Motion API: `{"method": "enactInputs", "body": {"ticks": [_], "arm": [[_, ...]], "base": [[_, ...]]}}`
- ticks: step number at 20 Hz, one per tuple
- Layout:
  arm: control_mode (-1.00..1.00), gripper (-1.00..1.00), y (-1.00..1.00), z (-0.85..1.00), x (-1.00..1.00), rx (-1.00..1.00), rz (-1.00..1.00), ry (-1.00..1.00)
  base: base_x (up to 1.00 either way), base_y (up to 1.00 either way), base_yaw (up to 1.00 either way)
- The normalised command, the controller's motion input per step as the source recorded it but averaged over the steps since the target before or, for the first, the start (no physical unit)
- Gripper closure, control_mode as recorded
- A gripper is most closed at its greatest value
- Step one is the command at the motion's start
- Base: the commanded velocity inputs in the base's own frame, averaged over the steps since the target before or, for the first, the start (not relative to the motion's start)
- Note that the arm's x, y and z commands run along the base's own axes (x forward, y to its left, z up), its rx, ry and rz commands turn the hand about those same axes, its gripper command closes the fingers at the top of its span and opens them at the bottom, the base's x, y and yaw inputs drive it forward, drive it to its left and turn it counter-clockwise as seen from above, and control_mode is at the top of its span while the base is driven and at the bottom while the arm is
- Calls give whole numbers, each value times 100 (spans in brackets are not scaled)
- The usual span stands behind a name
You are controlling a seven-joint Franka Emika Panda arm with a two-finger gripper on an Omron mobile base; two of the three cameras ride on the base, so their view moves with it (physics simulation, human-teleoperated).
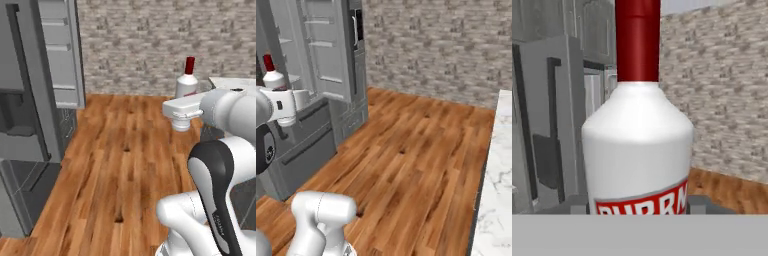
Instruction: There is a bowl on the dining counter. Grab a lemon wedge from the fridge and place it in the bowl. Then get the liquor bottle and glass cup from the cabinet and place them next to the bowl.
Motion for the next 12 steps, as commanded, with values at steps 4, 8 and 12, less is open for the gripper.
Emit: {"method": "enactInputs", "body": {"ticks": [4,8,12], "arm": [[100,100,0,0,0,0,0,0],[100,100,0,0,0,0,0,0],[100,100,0,0,0,0,0,0]], "base": [[3,-11,-66],[36,0,-61],[69,0,-49]]}}
